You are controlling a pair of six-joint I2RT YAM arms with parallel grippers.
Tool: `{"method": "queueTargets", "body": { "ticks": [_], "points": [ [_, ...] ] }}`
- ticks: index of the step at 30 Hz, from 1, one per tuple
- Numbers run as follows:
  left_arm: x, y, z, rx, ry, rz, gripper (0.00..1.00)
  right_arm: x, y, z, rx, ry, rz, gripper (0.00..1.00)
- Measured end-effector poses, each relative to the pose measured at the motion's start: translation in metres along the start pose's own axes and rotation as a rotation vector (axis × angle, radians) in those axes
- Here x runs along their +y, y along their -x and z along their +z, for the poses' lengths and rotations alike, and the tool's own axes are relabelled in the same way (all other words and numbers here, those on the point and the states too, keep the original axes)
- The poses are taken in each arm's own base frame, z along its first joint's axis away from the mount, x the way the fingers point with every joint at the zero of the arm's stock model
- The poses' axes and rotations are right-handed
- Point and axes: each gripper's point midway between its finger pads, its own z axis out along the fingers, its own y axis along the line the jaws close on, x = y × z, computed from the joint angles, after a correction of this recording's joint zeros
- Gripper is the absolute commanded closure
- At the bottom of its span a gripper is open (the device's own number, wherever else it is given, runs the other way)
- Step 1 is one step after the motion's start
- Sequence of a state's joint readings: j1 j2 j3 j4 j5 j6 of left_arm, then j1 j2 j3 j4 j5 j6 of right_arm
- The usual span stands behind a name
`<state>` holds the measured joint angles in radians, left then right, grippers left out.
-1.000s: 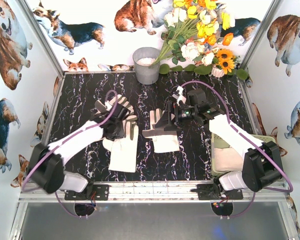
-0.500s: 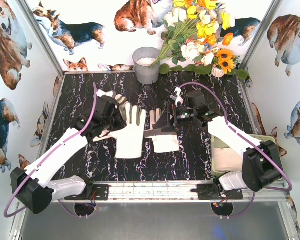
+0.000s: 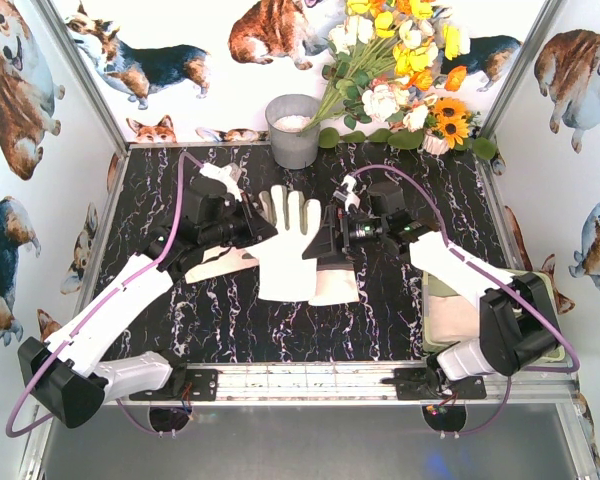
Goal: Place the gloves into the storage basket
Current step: Pick up the glove from the center of the board, then pair the glove with the glove.
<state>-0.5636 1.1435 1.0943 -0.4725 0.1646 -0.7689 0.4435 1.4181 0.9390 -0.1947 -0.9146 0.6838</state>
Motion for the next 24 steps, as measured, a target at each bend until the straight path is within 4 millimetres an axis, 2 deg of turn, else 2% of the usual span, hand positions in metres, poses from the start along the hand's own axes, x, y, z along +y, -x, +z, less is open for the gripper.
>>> {"method": "queueTargets", "body": {
  "ticks": [4,6,8,10,12,14,17,18,21,24],
  "points": [
    [-0.016,0.003,0.000,-0.002,-0.069,-0.022,1.00,0.007,0.002,0.005,0.004,0.037,-0.008,0.14],
    [-0.022,0.005,-0.001,-0.006,-0.097,-0.033,1.00,0.014,0.005,0.006,-0.002,0.064,-0.009,0.22],
    [-0.027,0.007,-0.001,-0.011,-0.115,-0.041,1.00,0.023,0.011,0.006,-0.017,0.099,-0.008,0.38],
    [-0.031,0.009,-0.001,-0.017,-0.131,-0.049,1.00,0.035,0.020,0.005,-0.042,0.138,-0.007,0.66],
    [-0.034,0.012,-0.001,-0.027,-0.143,-0.060,1.00,0.047,0.028,0.003,-0.063,0.174,-0.008,0.89],
    [-0.038,0.017,-0.001,-0.045,-0.157,-0.066,0.97,0.058,0.034,0.001,-0.072,0.200,-0.009,1.00],
    [-0.044,0.025,-0.002,-0.079,-0.176,-0.079,0.66,0.071,0.041,-0.002,-0.082,0.222,-0.021,1.00],
    [-0.045,0.027,-0.003,-0.088,-0.178,-0.084,0.60,0.074,0.043,-0.003,-0.086,0.226,-0.027,1.00],
    [-0.048,0.034,-0.008,-0.112,-0.190,-0.097,0.44,0.082,0.046,-0.007,-0.094,0.229,-0.040,1.00],
    [-0.052,0.042,-0.015,-0.130,-0.208,-0.105,0.34,0.091,0.047,-0.016,-0.108,0.235,-0.062,1.00]
  ]
}}
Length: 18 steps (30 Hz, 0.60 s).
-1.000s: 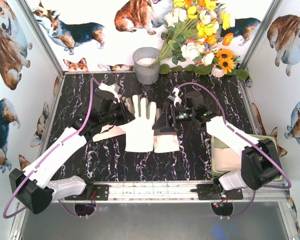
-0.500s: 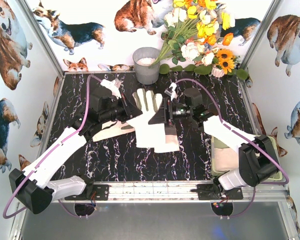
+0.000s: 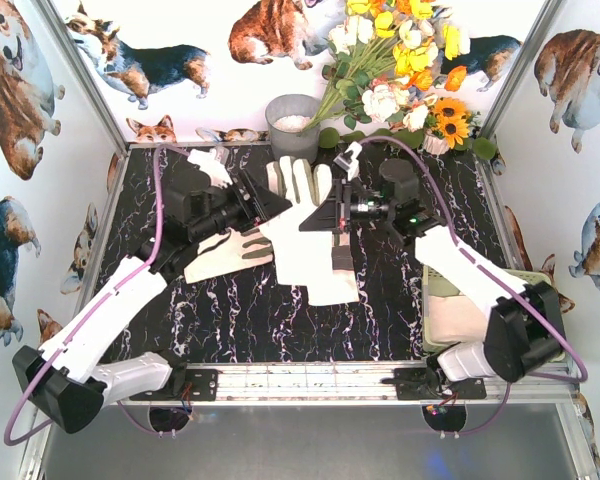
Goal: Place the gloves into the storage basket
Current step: Pair the glove with the glove.
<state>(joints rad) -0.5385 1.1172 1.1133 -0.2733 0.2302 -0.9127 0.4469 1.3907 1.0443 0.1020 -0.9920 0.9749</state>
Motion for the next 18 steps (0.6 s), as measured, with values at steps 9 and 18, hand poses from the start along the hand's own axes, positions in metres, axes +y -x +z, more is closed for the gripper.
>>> {"method": "queueTargets", "body": {
  "ticks": [9,18],
  "points": [
    [-0.012,0.015,-0.016,-0.002,-0.075,-0.005,0.18,0.045,0.001,-0.023,-0.015,0.055,-0.097,1.00],
    [-0.039,0.008,-0.020,0.082,-0.201,0.045,0.11,0.059,-0.011,-0.029,0.053,0.094,-0.101,1.00]
  ]
}}
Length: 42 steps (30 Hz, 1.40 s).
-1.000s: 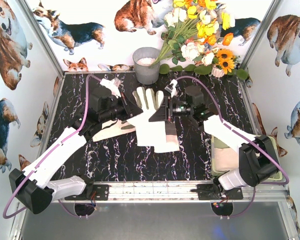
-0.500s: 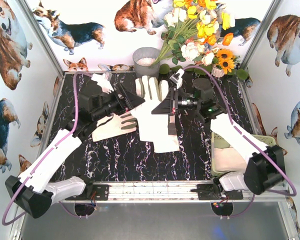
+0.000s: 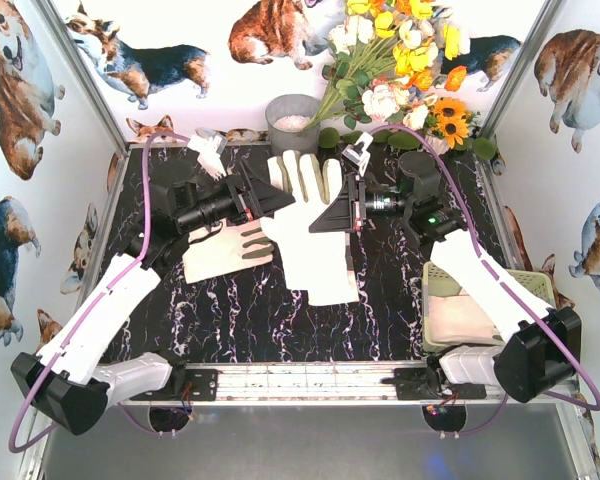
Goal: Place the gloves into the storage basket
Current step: Pair the glove with the glove.
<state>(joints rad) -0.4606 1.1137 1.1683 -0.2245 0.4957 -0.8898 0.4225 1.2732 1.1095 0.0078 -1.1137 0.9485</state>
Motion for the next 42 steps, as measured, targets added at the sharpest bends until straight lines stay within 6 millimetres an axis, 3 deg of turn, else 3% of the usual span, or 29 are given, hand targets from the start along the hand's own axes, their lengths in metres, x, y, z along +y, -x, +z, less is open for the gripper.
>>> {"method": "queueTargets", "body": {
  "ticks": [8,17,25,29,33,42],
  "points": [
    [-0.012,-0.006,0.004,0.056,-0.077,0.014,0.17,0.005,-0.006,-0.002,0.033,0.022,0.018,1.00],
    [-0.026,-0.011,0.003,0.102,-0.159,0.012,0.59,0.004,-0.004,-0.001,0.025,0.016,0.025,1.00],
    [-0.008,-0.019,0.006,0.101,-0.114,-0.009,0.96,-0.012,0.001,-0.001,-0.026,-0.047,0.049,1.00],
    [0.007,-0.016,0.012,0.055,-0.036,0.003,0.99,-0.033,0.002,-0.001,-0.061,-0.135,0.087,1.00],
    [0.032,-0.023,0.028,0.021,0.092,0.018,1.00,-0.068,-0.001,-0.005,-0.095,-0.285,0.138,1.00],
    [0.123,-0.073,0.083,0.069,0.393,0.003,1.00,-0.163,-0.029,-0.026,-0.053,-0.630,0.224,1.00]
  ]
}}
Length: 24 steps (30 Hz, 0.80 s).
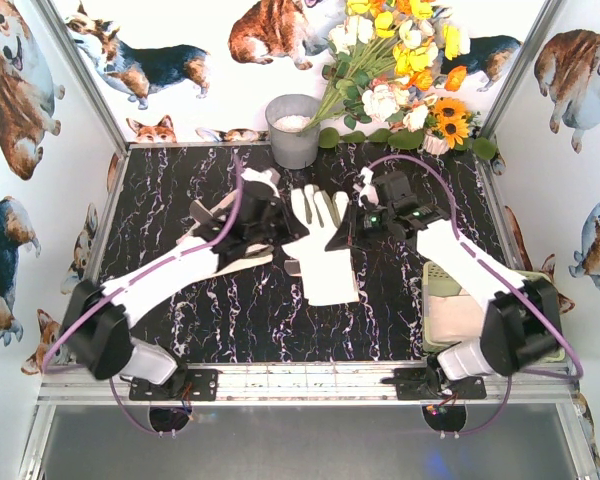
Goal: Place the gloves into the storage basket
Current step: Pair the glove with the glove.
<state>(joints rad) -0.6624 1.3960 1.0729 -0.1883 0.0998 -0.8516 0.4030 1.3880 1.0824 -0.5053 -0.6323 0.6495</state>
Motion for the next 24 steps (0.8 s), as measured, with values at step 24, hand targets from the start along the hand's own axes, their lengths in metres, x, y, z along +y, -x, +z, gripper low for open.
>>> {"method": "queueTargets", "body": {
  "ticks": [24],
  "points": [
    [0.070,-0.043,0.086,0.129,0.409,-0.048,1.00,-0.118,-0.011,0.051,0.179,-0.279,0.113,1.00]
  ]
}}
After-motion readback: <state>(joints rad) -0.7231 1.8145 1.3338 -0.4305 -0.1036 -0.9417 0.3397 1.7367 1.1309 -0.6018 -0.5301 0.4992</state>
